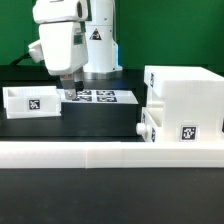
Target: Assemble drawer
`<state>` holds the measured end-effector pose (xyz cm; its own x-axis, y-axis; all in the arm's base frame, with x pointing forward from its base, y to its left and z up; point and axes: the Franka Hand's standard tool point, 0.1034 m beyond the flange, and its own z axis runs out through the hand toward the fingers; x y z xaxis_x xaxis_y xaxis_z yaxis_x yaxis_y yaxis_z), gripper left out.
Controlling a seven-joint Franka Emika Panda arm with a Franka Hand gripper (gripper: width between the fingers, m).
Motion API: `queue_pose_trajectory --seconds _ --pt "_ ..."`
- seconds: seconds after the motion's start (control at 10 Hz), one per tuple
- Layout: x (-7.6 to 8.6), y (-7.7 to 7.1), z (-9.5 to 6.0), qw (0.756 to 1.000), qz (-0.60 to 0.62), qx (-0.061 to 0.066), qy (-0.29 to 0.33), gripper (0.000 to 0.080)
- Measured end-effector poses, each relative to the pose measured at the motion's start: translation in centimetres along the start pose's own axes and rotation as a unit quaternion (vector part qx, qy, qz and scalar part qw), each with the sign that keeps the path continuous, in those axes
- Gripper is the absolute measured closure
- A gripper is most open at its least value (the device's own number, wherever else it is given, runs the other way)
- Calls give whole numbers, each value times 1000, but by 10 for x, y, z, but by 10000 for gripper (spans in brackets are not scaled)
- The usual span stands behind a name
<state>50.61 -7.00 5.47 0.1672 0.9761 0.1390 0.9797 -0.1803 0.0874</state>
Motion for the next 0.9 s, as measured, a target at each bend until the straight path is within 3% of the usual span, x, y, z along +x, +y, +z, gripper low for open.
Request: queue_pose_trajectory --seconds 0.6,0.7,0.9 --pt "-6 -2 1 991 137 -2 1 151" --pt "-31 -13 -5 978 206 -19 0 151" --pt "-53 -31 -14 956 292 -30 -6 151"
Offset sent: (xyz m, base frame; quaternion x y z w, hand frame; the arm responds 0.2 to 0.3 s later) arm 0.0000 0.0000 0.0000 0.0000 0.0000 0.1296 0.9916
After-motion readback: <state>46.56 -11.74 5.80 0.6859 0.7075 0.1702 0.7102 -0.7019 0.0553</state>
